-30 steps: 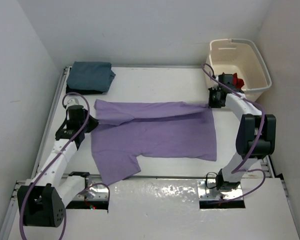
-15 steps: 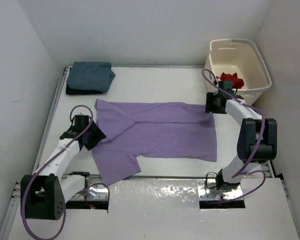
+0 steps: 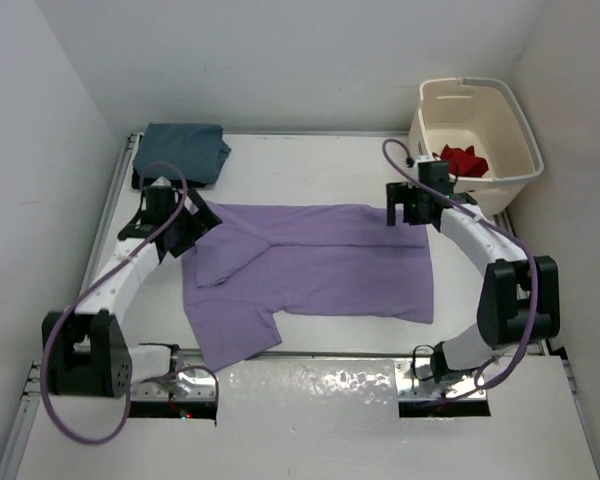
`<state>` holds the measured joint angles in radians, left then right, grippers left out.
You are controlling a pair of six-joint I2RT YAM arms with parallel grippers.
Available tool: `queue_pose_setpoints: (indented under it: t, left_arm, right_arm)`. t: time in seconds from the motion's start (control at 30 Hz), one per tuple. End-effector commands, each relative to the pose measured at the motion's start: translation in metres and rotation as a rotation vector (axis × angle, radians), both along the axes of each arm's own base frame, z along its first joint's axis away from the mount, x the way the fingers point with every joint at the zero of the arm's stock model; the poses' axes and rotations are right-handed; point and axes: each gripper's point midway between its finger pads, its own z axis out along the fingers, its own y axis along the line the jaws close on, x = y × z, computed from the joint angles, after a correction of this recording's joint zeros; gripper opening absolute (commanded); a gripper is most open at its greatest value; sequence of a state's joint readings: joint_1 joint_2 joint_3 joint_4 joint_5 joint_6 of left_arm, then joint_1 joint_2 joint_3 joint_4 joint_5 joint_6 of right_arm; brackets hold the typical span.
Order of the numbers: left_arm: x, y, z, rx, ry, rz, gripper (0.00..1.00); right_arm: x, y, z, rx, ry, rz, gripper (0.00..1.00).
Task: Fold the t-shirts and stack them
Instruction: Fold the flattened tshirt in 1/3 of the way
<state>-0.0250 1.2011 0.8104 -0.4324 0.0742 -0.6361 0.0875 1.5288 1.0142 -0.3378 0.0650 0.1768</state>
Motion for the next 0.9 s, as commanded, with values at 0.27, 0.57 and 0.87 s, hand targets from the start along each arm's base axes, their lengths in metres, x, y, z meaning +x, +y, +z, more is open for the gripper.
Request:
queue_pose_setpoints:
  t: [0.27,0.57,0.87]
  left_arm:
    - [0.093,-0.050,-0.059,-0.084,-0.014,-0.165,1.00]
    - [0.113,-0.029,-0.118,0.018,0.146,-0.105,1.00]
    - [0.147,-0.024,-0.115,0.049,0.145,-0.109,0.99]
  right_arm:
    - [0.042,0.032,-0.066,0.051,0.125,0.016,0.99]
    - [0.057,0.017,-0.113,0.079,0.208,-0.087,0.99]
    - [0.084,0.022,-0.103,0.073,0.171,-0.017,0.99]
